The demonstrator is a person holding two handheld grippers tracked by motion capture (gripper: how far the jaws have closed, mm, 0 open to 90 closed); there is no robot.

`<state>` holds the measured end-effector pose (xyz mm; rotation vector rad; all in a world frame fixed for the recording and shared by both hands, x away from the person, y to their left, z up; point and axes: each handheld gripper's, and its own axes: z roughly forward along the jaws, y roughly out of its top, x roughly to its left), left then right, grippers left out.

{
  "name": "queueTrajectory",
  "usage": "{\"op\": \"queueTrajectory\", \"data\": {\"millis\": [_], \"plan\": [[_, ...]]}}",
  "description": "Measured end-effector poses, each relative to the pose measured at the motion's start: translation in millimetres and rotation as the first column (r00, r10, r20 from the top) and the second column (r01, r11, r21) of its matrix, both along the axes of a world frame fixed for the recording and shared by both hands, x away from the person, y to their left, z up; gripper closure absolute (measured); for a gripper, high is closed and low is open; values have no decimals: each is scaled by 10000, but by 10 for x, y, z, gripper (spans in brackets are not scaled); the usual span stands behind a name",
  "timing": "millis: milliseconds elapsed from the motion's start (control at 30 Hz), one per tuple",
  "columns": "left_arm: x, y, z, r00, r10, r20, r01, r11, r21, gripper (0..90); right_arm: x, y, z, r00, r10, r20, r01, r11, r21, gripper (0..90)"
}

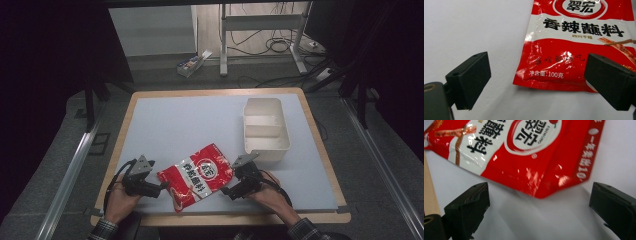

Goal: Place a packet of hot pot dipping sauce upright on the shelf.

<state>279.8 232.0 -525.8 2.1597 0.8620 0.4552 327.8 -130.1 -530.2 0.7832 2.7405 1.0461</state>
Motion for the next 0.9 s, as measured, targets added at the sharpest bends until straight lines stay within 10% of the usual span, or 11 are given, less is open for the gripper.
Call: {"op": "queueTrajectory", "data": {"millis": [300, 900], "plan": [[-2, 1, 1, 10000, -8, 21, 8, 10000, -12, 74, 40, 215, 0, 9997, 79, -234, -76, 9999, 148, 59], [2, -1, -8, 9999, -106, 69, 104, 9998, 153, 77, 170, 608, 51, 10000, 6, -61, -6, 10000, 82, 481]]}}
